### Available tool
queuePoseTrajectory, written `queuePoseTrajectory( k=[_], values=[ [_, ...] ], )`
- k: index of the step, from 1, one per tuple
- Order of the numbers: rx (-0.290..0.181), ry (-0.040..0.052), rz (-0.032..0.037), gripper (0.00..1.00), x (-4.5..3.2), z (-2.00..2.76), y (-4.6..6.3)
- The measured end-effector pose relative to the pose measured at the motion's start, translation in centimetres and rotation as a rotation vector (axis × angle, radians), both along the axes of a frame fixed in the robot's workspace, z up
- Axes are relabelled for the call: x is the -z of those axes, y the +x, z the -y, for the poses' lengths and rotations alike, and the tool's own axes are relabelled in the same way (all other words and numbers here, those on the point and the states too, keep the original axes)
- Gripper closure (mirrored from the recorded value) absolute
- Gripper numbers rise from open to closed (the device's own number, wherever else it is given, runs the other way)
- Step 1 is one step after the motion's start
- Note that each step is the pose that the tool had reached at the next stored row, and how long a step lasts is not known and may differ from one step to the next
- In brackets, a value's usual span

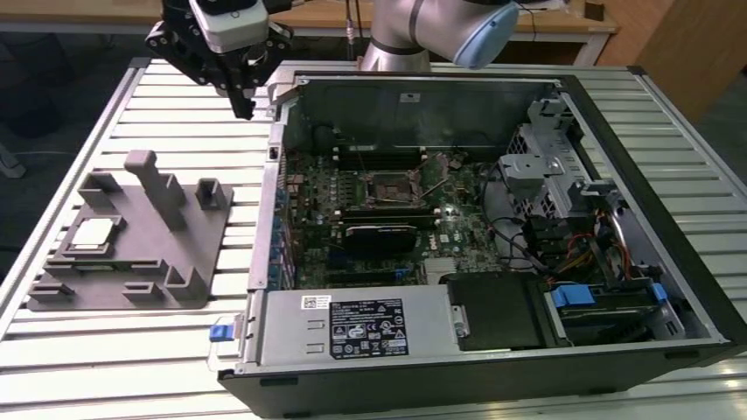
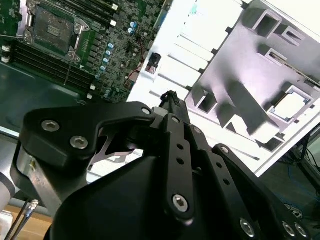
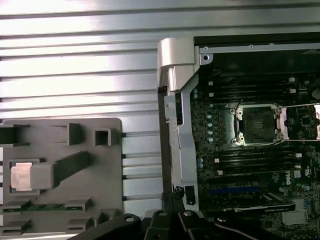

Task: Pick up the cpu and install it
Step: 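Reach for the cpu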

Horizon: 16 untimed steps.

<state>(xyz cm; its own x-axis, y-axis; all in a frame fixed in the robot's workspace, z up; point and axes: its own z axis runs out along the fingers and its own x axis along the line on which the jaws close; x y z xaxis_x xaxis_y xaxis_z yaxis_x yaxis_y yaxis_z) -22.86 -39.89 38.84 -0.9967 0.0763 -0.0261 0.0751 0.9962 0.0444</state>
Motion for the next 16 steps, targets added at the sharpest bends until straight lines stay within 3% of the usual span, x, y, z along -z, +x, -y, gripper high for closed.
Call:
queuePoseTrajectory(
  k=[16],
  values=[
    [0.0,0.0001,0.0001,0.89,0.27,0.0,-2.7]
  ],
)
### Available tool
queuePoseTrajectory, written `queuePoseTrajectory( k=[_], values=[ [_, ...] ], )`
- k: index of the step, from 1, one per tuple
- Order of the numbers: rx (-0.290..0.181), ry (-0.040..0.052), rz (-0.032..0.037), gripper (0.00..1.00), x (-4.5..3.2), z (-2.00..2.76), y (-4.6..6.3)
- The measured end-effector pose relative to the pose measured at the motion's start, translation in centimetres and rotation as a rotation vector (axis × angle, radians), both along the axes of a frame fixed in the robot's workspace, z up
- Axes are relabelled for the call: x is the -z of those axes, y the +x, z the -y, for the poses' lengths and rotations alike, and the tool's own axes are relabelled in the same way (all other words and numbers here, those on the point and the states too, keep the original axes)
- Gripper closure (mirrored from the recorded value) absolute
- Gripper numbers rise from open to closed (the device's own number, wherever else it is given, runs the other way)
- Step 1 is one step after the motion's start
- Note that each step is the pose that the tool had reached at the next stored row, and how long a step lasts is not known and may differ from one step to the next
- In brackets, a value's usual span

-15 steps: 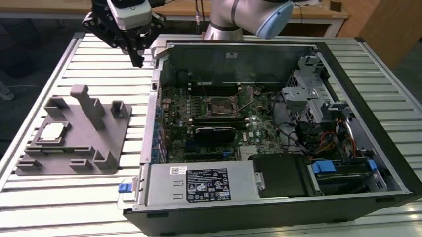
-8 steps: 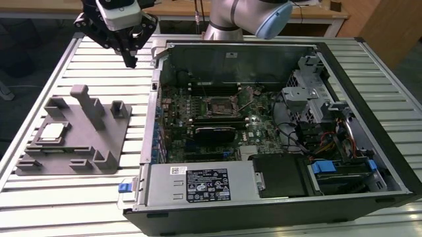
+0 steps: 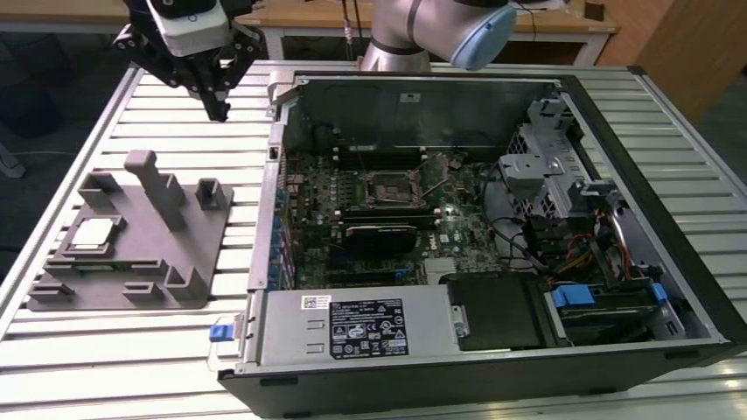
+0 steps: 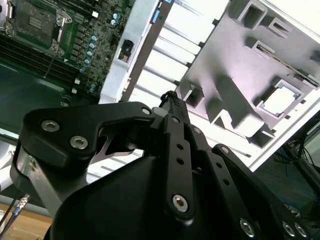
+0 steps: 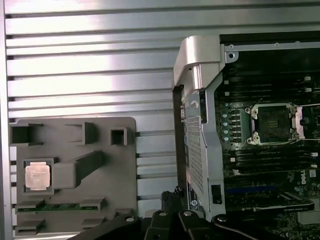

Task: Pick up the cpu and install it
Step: 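Reach for the cpu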

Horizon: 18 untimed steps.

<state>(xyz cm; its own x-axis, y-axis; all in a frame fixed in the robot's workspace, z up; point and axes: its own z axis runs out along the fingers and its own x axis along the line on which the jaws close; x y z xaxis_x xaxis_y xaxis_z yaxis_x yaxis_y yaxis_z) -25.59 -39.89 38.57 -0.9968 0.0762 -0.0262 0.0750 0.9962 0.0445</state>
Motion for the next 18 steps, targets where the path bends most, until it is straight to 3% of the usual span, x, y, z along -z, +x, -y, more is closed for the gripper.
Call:
queuePoseTrajectory(
  k=[18],
  values=[
    [0.0,-0.0001,0.0001,0.89,0.67,0.0,-3.2]
  ],
)
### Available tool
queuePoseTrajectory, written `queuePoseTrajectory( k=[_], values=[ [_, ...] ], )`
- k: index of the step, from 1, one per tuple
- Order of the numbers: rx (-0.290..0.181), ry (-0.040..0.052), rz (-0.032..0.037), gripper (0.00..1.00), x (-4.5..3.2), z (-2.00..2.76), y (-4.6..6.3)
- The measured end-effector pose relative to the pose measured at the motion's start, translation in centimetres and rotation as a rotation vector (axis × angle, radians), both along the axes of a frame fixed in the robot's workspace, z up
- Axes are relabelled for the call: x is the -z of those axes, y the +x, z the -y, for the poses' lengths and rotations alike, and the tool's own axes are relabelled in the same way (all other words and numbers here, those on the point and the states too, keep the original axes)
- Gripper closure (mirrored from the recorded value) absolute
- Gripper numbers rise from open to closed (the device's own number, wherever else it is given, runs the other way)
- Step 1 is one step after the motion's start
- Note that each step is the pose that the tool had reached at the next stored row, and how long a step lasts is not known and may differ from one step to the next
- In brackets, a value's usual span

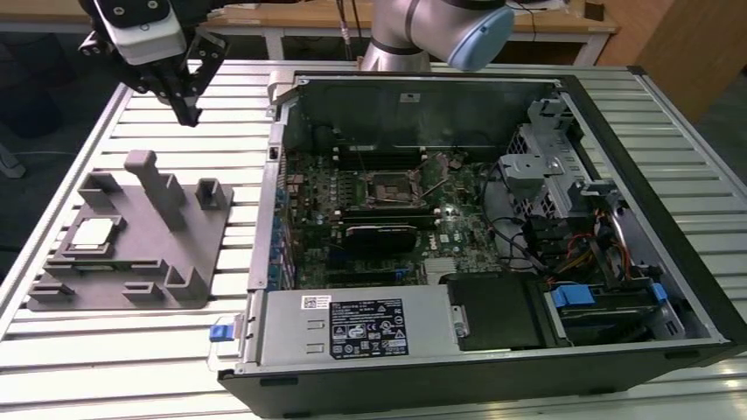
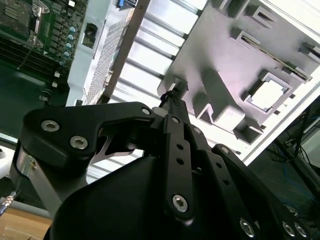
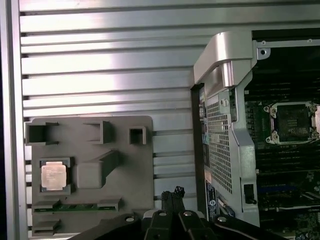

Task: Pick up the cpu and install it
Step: 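Reach for the cpu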

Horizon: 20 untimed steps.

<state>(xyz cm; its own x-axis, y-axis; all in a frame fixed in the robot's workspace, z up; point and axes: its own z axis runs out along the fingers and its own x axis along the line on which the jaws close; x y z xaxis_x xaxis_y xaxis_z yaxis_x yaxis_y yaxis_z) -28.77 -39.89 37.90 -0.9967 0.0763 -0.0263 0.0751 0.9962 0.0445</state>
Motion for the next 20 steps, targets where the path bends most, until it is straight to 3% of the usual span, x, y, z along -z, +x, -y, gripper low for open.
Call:
queuePoseTrajectory(
  k=[20],
  values=[
    [0.0,0.0001,0.0,0.89,1.25,0.0,-3.7]
  ],
)
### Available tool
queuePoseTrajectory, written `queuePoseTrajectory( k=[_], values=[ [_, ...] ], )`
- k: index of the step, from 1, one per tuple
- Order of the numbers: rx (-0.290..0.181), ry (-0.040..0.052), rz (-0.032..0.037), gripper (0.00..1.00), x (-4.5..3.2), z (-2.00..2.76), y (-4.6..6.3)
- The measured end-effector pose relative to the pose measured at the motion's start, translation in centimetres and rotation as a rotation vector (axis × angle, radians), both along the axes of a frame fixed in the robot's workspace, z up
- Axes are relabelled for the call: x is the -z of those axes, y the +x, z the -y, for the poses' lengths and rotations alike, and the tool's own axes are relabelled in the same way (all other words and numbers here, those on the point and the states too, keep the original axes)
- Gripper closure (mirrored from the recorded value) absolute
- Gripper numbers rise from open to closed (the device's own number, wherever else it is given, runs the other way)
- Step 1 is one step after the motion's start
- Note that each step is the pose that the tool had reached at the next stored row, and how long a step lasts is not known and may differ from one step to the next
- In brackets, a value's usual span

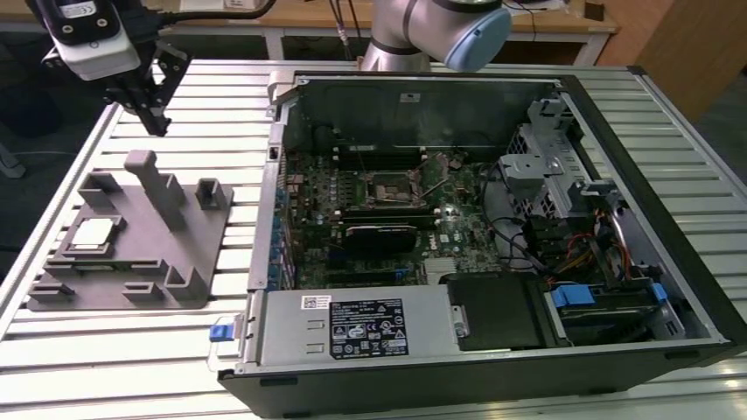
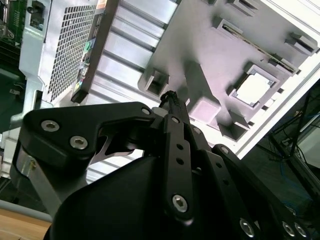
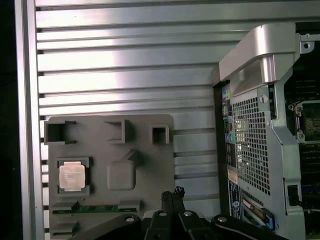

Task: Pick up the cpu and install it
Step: 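Reach for the cpu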

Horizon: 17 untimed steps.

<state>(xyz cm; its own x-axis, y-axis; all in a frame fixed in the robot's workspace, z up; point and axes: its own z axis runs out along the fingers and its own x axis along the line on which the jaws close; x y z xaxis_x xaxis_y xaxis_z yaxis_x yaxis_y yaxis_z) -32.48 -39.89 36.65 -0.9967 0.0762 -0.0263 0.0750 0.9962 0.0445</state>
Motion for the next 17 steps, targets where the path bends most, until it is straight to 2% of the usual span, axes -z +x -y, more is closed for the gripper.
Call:
queuePoseTrajectory(
  k=[17],
  values=[
    [0.0,0.0,0.0,0.89,0.72,0.0,-2.6]
  ],
)
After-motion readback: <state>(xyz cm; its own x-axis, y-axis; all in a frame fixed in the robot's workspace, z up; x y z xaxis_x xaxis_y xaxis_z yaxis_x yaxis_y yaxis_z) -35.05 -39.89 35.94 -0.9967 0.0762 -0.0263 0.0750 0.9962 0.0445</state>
